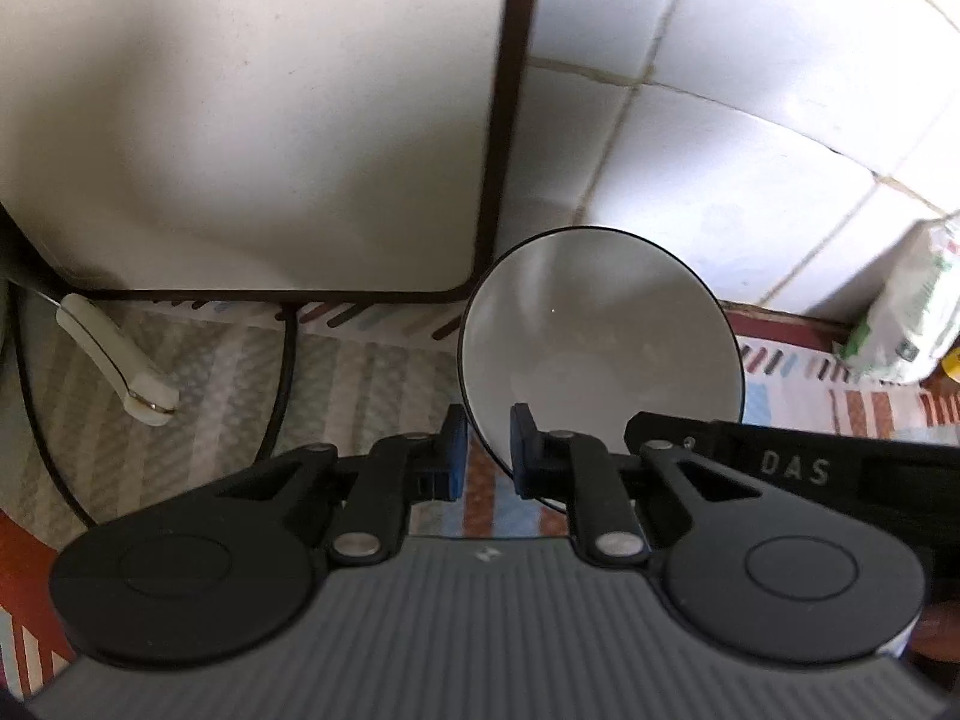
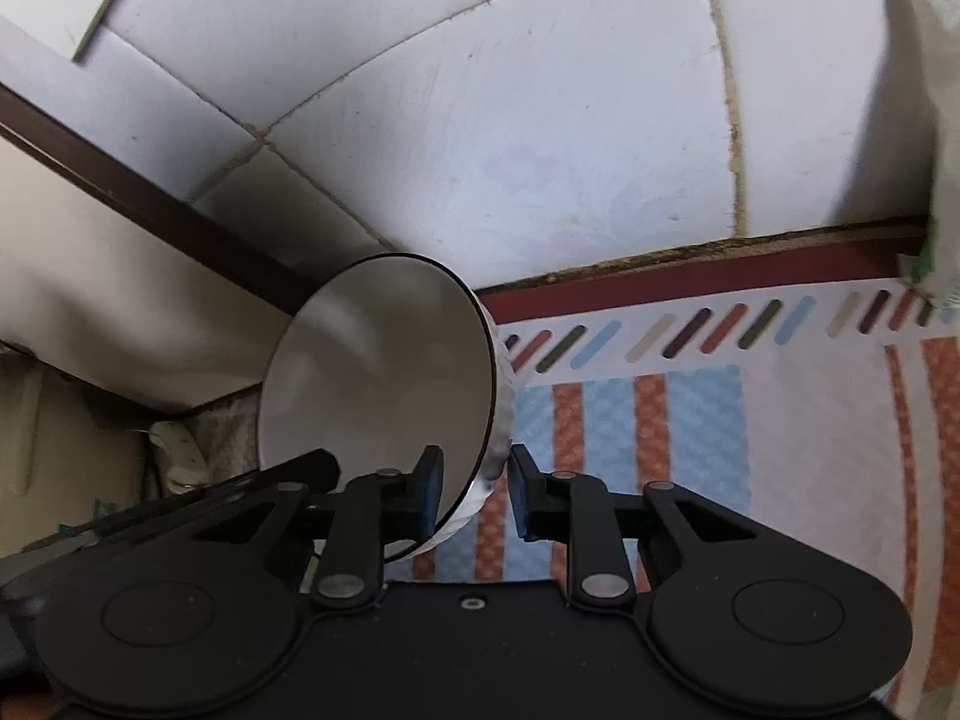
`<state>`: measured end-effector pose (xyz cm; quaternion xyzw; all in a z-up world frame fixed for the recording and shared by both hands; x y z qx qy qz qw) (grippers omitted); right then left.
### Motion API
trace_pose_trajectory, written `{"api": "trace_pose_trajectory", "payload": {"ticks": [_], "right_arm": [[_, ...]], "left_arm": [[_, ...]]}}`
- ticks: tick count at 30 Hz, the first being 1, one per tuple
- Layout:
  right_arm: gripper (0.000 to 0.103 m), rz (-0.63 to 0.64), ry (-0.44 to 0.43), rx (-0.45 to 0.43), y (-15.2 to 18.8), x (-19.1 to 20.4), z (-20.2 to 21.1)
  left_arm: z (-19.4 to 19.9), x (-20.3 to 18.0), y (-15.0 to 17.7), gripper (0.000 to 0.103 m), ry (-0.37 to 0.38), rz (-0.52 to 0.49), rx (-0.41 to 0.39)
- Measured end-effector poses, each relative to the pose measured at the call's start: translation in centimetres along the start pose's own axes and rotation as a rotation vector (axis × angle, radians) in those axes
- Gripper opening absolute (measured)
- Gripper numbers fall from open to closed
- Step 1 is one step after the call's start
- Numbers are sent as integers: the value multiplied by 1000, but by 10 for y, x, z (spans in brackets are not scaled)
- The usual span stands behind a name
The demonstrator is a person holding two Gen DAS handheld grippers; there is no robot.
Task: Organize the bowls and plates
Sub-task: 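Carry the white bowl with both grippers over the stacked bowls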
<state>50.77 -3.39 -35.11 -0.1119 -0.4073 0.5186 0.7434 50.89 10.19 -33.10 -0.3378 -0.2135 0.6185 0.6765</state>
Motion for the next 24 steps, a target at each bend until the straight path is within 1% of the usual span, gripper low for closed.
{"api": "trace_pose_trajectory", "payload": {"ticks": [3, 6, 12, 18, 24], "right_arm": [[25, 6, 12, 11, 4, 0, 8], [25, 11, 29, 38, 10, -2, 24], [25, 42, 66, 25, 20, -7, 64], [25, 47, 76, 36, 32, -22, 108], [25, 14, 86, 8, 42, -39, 153]], "left_arm": [[13, -6, 3, 13, 23, -5, 6], [28, -12, 11, 13, 33, 17, 21], [56, -29, 30, 13, 66, 3, 38], [92, -57, 41, 13, 90, -55, 38], [123, -92, 47, 13, 124, -106, 31]]}}
Point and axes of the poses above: each gripper's, at about its wrist camera, not at the fingertips, and z roughly against the way its jaws point, x to its left, y to its underside, the point moved 7 cm from there along -z, roughly the way its jaws point, and after that the axes turned 14 degrees about -x, right-handed, at the moved point
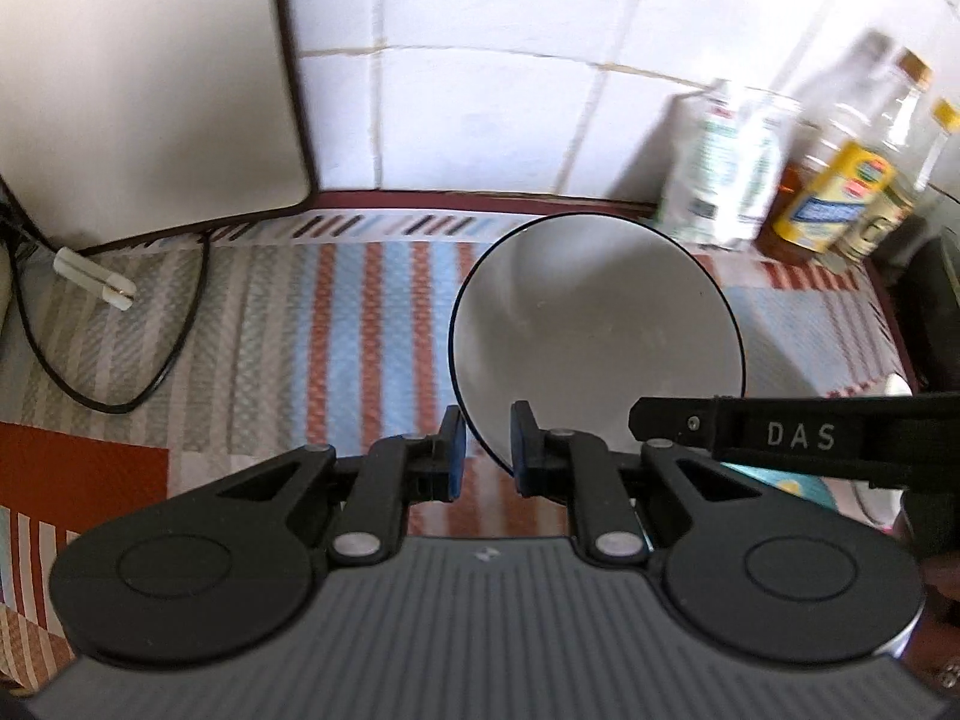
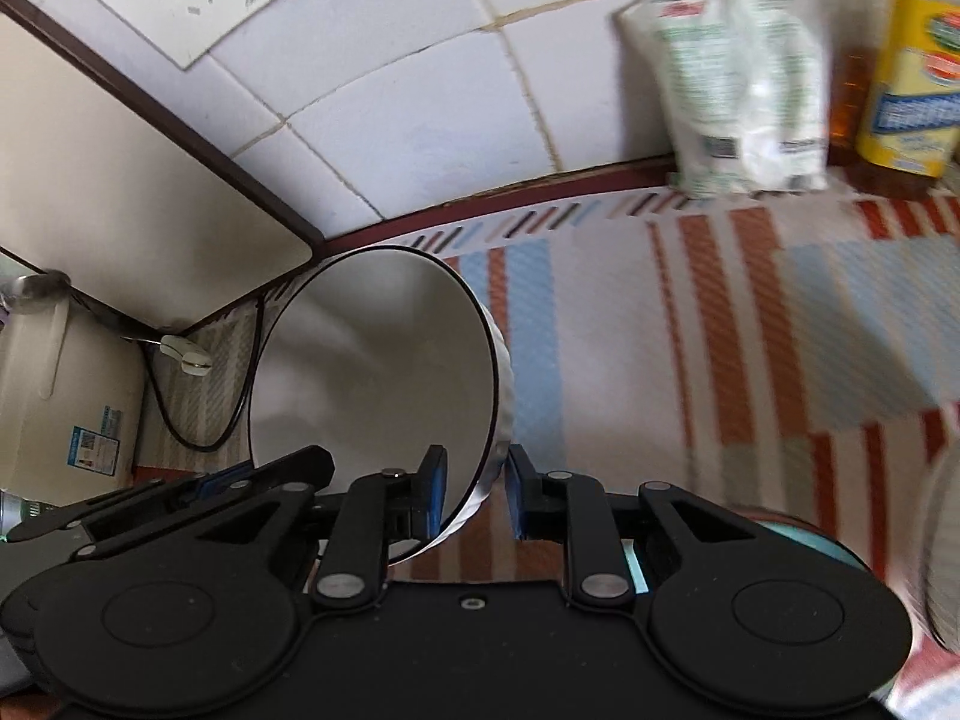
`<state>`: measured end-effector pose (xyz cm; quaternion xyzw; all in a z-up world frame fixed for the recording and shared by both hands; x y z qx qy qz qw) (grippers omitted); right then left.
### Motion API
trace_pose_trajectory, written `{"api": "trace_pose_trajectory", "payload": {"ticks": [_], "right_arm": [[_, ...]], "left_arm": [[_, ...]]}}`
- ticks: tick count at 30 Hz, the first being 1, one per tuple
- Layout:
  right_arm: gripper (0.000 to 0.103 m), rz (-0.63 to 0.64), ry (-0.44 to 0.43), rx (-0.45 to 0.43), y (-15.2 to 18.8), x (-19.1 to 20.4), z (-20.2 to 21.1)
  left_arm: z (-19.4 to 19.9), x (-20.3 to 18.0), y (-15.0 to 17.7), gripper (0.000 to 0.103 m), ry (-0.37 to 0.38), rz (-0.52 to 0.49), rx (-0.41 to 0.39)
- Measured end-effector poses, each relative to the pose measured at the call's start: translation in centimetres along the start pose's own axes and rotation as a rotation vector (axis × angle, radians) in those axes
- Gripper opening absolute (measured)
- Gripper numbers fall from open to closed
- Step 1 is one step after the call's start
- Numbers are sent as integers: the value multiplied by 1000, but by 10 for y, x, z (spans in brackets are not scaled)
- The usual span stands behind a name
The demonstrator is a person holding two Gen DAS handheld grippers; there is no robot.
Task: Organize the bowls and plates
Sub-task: 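Carry the white bowl with both grippers over the stacked bowls, then lower the white bowl into the stacked bowls and open both grippers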
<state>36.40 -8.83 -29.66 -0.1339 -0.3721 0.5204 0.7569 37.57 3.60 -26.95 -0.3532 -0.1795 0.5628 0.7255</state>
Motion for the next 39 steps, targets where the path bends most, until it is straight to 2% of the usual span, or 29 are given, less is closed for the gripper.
{"api": "trace_pose_trajectory", "payload": {"ticks": [13, 22, 27, 30, 34, 39], "right_arm": [[25, -33, 38, -99, 7, -60, 107], [25, -161, 110, -155, 13, -138, 164], [25, -227, 150, -174, 19, -175, 177], [25, -281, 146, -184, 24, -197, 176], [25, -350, 139, -166, 30, -224, 164], [25, -399, 144, -133, 34, -244, 146]], "left_arm": [[53, -99, 5, 14, 117, -92, -42], [50, -187, 20, 14, 240, -145, 9], [35, -225, 31, 14, 261, -196, 63], [23, -241, 36, 14, 260, -241, 90], [4, -260, 42, 13, 245, -321, 116], [-17, -272, 49, 13, 231, -364, 155]]}}
Point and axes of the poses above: each gripper's, at about its wrist camera, not at the fingertips, and z roughly against the way its jaws point, x to its left, y to its underside, the point moved 7 cm from there along -z, roughly the way its jaws point, and after that the axes turned 14 degrees about -x, right-handed, at the moved point
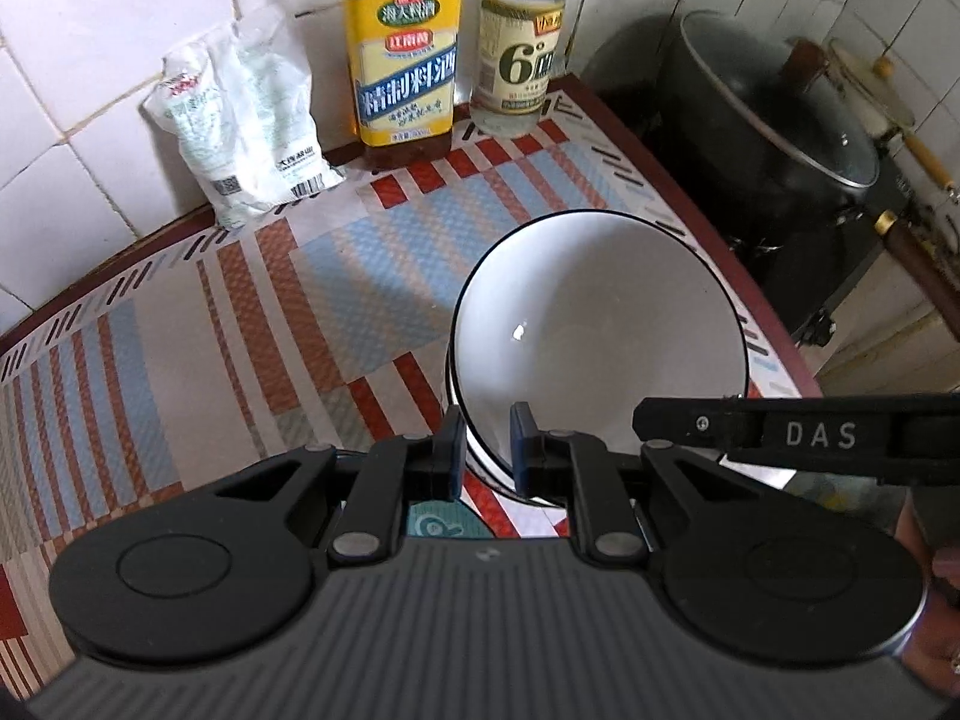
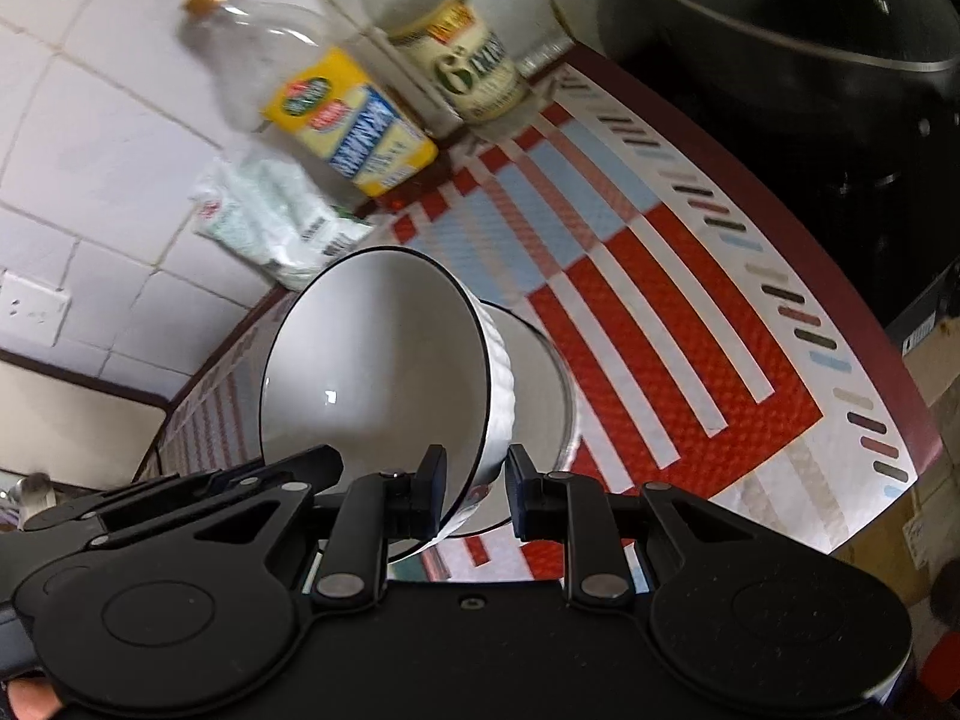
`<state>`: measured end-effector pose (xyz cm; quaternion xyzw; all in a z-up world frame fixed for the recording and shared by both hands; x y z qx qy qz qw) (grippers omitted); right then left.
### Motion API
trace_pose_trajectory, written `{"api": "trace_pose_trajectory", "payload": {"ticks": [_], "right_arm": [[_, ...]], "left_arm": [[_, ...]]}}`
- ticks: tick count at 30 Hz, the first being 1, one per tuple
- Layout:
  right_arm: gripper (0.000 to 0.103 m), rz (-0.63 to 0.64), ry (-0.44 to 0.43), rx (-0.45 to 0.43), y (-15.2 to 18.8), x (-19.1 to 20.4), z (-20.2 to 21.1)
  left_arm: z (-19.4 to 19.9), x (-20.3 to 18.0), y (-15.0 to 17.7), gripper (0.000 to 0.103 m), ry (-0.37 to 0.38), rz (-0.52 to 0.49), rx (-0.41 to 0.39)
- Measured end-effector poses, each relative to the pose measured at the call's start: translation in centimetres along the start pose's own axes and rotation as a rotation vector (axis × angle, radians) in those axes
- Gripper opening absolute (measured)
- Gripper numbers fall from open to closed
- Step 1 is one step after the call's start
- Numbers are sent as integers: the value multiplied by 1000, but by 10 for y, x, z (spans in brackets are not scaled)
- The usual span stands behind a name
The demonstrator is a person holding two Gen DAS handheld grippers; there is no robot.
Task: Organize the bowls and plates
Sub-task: 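Lower the white bowl into the stacked bowls and open both grippers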
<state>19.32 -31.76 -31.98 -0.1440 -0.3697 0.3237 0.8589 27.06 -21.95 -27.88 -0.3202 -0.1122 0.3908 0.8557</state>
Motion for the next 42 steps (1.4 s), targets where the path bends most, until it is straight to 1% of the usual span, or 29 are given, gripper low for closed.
{"api": "trace_pose_trajectory", "payload": {"ticks": [6, 8, 12, 14, 15, 16, 17, 19, 21, 22, 24, 25, 26, 28, 30, 32, 34, 37, 39, 42], "right_arm": [[25, 12, 6, 44, 1, -2, -18], [25, 39, 21, 61, 2, 0, -22], [26, 69, 48, 61, 1, 3, -21], [30, 69, 46, 65, 1, 5, -21], [30, 76, 50, 66, 1, 5, -20], [33, 89, 56, 69, 0, 7, -20], [41, 97, 56, 75, 1, 8, -19], [47, 90, 71, 108, 2, 7, -20], [47, 70, 77, 108, 2, 6, -20], [48, 61, 76, 103, 2, 6, -19], [48, 53, 77, 92, 1, 5, -18], [45, 56, 79, 82, 2, 5, -17], [36, 69, 88, 71, 3, 5, -16], [33, 118, 103, 38, 4, 5, -13], [31, 185, 106, -15, 5, 7, -10], [28, 309, 116, -81, 9, 11, -9], [28, 406, 118, -142, 14, 13, -9], [30, 467, 111, -195, 16, 13, -8], [30, 480, 100, -208, 16, 12, -7], [35, 535, 81, -216, 19, 16, -5]], "left_arm": [[-14, 2, 2, 13, -34, -25, 44], [-16, 2, 3, 13, -35, -30, 60], [-19, 0, 3, 13, -44, -57, 73], [-20, 1, 2, 14, -49, -61, 76], [-20, 1, 2, 14, -49, -60, 76], [-20, 2, 2, 14, -46, -62, 77], [-21, 2, 3, 14, -45, -71, 81], [-24, 1, 3, 13, -48, -98, 97], [-25, 2, 2, 13, -48, -90, 107], [-24, 3, 1, 13, -41, -88, 99], [-23, 4, 0, 12, -24, -88, 84], [-24, 6, 0, 10, -20, -83, 84], [-24, 8, 0, 10, -16, -78, 84], [-24, 10, -1, 8, 14, -49, 87], [-24, 12, -2, 8, 45, -15, 90], [-24, 13, -3, 8, 61, -8, 80], [-22, 15, -6, 8, 78, -6, 52], [-21, 21, -8, 8, 98, 30, 26], [-19, 26, -8, 8, 85, 47, 12], [-13, 32, -6, 9, 75, 91, -11]]}}
Point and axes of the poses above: each gripper's, at about its wrist camera, not at the fingertips, and z roughly against the way its jaws point, x to its left, y to its underside, the point moved 7 cm from there along -z, roughly the way its jaws point, and after that the axes turned 14 degrees about -x, right-handed, at the moved point
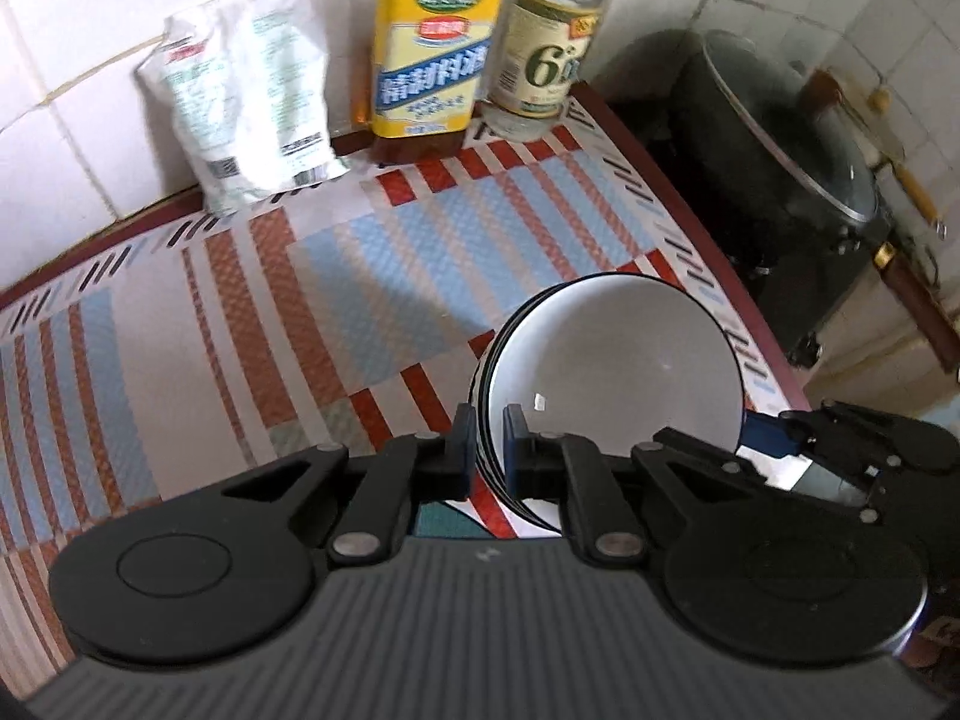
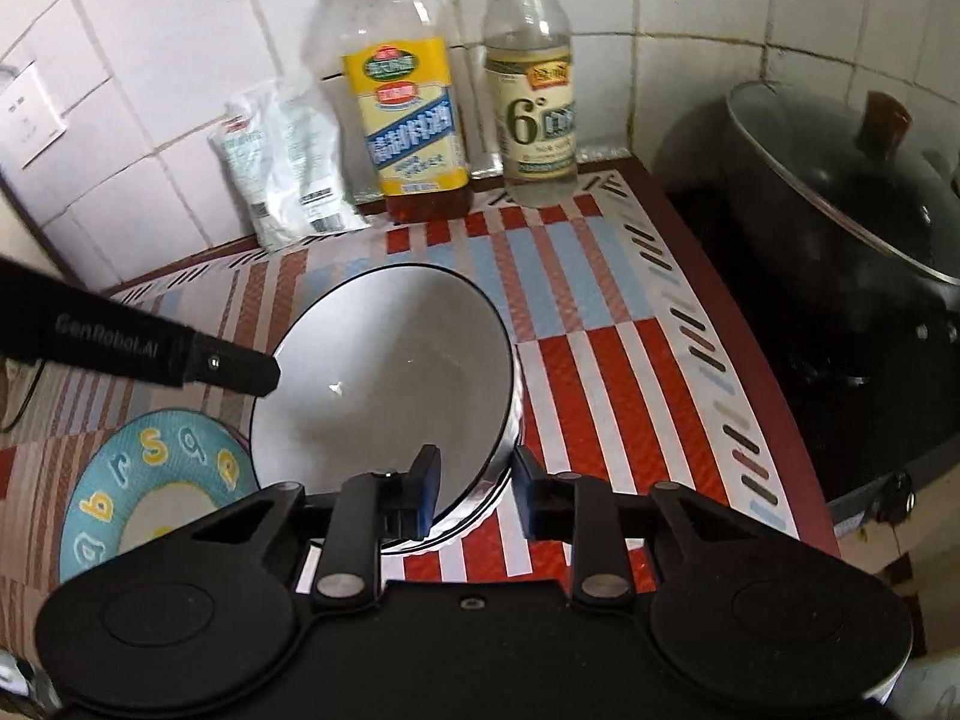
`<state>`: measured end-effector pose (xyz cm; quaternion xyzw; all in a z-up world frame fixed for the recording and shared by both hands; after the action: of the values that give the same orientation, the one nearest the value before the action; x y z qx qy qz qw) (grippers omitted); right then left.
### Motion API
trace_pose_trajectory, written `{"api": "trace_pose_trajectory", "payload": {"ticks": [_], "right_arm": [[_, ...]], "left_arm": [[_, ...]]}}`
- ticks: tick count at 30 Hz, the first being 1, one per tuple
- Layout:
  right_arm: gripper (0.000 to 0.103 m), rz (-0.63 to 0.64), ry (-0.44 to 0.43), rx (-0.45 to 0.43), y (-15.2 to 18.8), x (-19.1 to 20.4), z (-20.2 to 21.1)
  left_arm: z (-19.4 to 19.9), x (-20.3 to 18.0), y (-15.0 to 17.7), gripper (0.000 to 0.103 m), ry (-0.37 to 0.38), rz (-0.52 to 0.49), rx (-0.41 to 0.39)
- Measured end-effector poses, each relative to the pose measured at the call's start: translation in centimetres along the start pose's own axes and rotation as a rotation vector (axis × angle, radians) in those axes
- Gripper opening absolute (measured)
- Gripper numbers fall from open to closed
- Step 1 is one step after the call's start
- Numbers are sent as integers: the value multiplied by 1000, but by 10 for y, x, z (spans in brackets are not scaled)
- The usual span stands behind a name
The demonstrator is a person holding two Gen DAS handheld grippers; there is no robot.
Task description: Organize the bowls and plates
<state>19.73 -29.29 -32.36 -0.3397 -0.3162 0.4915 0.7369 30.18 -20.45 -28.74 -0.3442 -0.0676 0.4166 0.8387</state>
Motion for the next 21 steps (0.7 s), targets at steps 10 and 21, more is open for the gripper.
{"api": "trace_pose_trajectory", "payload": {"ticks": [10, 21], "right_arm": [[57, 141, -172, -81, -4, -2, 23], [63, 319, -391, -212, -16, -20, 80]], "left_arm": [[45, -12, 11, 9, -115, 204, -89], [92, -64, 26, 12, -266, 303, -165]]}}
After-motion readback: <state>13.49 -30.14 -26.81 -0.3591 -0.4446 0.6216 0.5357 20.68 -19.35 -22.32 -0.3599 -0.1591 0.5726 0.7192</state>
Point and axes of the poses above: each gripper's, at about its wrist camera, not at the fingertips, and z roughly against the way its jaws point, x to its left, y to its underside, the point moved 7 cm from there along -z, roughly the way its jaws point, and after that the axes turned 14 degrees about -x, right-handed, at the moved point
